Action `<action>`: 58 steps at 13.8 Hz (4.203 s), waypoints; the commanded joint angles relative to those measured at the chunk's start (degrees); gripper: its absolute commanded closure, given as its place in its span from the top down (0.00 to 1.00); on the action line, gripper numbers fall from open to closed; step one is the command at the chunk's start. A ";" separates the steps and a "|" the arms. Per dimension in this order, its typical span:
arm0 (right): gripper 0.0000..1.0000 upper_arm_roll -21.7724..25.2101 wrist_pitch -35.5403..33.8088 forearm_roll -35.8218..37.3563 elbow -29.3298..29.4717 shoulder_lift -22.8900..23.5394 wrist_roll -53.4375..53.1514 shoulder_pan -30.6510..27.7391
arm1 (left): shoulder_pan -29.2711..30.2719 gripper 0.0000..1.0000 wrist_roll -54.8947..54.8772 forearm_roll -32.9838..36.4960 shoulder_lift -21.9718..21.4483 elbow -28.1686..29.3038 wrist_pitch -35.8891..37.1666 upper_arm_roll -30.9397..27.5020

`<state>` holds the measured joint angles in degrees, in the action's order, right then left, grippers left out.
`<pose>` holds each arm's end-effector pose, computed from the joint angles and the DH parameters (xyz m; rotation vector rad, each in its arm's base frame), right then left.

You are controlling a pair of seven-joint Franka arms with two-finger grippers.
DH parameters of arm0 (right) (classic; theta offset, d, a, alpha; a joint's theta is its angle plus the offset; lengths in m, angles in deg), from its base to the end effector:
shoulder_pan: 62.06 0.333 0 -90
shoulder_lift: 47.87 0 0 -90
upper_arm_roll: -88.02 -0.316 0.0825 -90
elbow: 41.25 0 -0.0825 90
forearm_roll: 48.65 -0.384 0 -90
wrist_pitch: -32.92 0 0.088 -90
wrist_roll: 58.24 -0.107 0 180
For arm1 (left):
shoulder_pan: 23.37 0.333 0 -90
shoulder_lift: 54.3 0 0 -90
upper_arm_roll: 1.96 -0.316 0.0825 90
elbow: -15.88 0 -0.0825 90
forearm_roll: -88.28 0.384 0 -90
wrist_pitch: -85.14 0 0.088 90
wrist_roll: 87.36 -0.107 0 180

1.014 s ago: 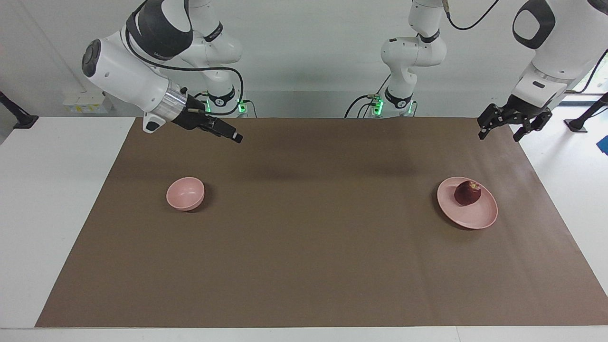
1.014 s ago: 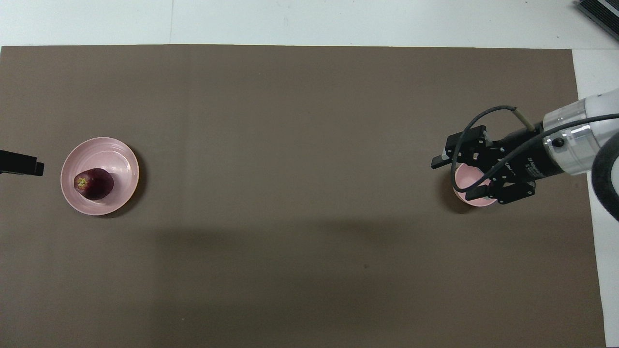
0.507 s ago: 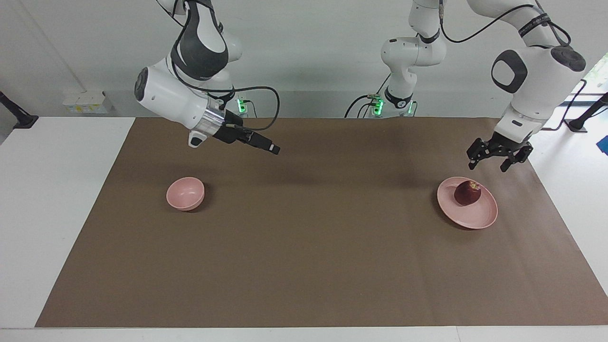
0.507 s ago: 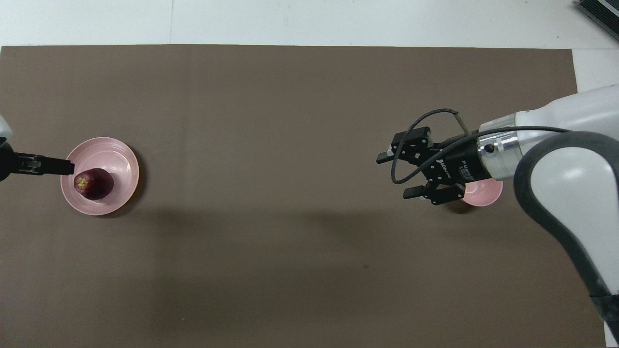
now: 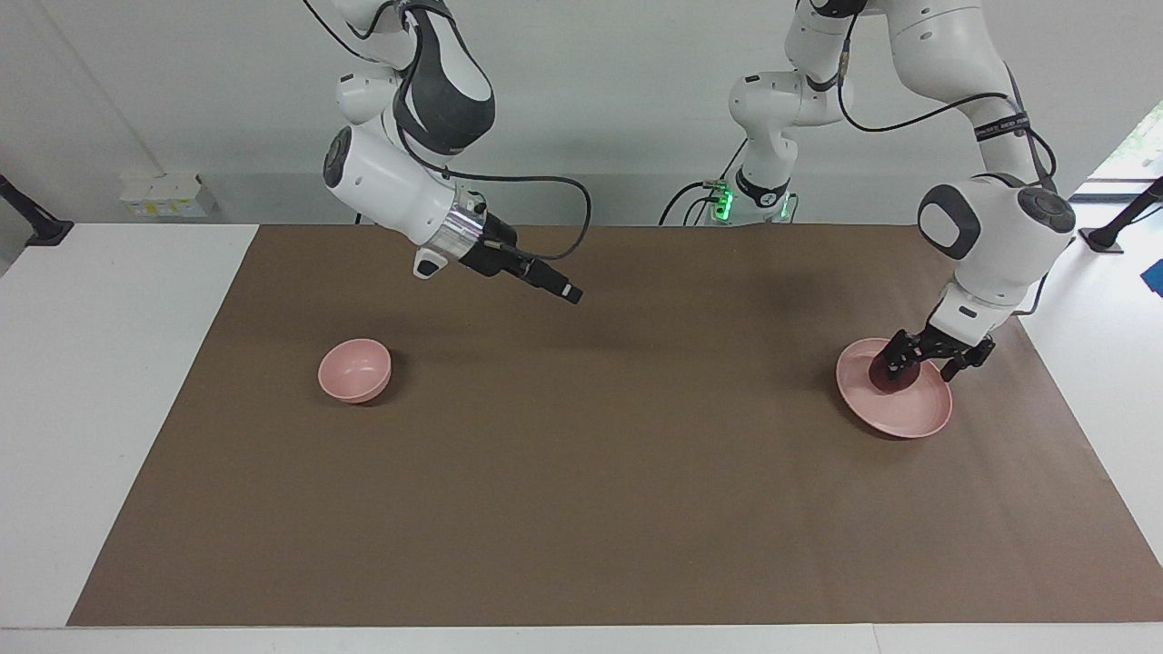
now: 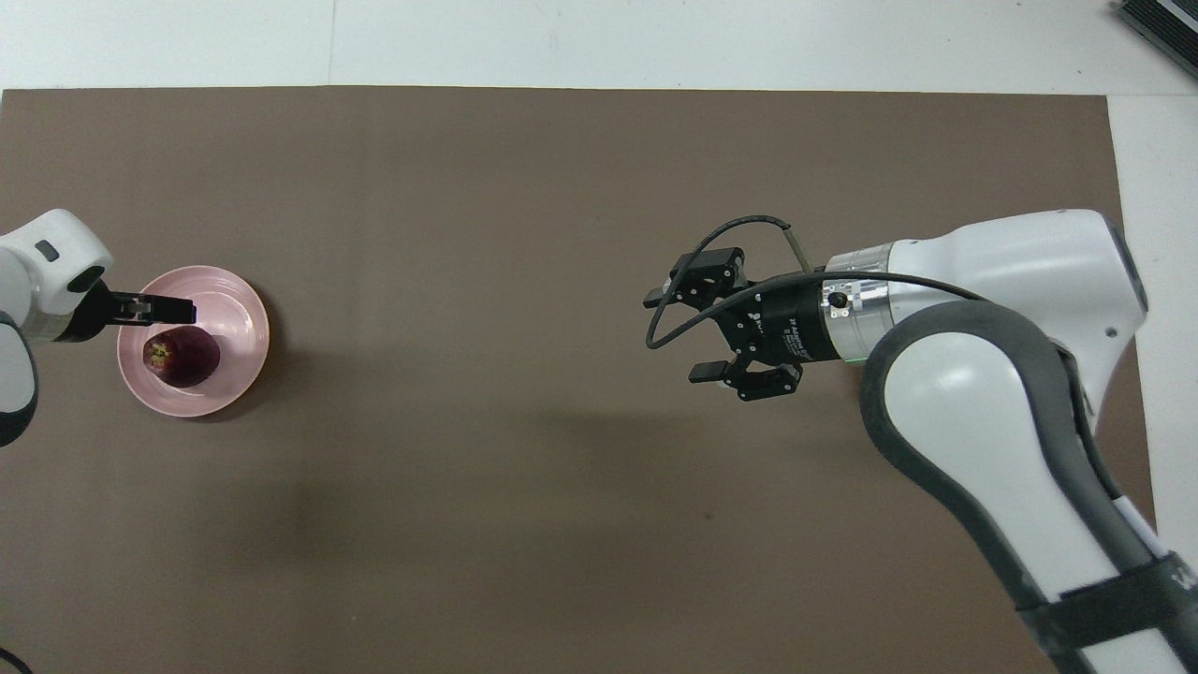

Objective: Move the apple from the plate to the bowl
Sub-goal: 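Lower the left gripper onto the apple while the right gripper advances inward, then close the left gripper on the apple and lift it off the plate, then carry the apple toward the right gripper while the right gripper opens, then close the right gripper on the apple held by the left gripper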

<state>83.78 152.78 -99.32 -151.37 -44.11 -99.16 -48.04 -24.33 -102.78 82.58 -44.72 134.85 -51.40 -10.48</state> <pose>0.5520 0.2212 0.4823 -2.1842 0.9473 0.3844 0.5829 0.0744 0.3634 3.1112 -0.1145 0.2320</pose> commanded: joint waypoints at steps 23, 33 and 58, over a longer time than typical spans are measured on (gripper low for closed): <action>1.00 -0.16 7.23 -7.59 -0.54 2.74 -9.17 8.65 | -8.79 0.00 -0.31 -39.17 -10.29 -1.64 14.63 3.68; 1.00 -0.16 16.73 -11.11 3.40 6.16 -25.62 12.70 | -16.69 0.00 -1.10 -60.30 -14.60 2.76 14.55 5.35; 1.00 -0.16 17.95 -7.42 3.41 7.22 -32.46 16.12 | -19.34 0.00 0.04 -60.30 -14.78 2.50 11.82 7.11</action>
<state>84.03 170.92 -107.64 -148.61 -37.11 -130.35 -31.71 -42.54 -103.12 22.69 -59.02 137.38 -38.44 -3.00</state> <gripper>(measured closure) 0.000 0.370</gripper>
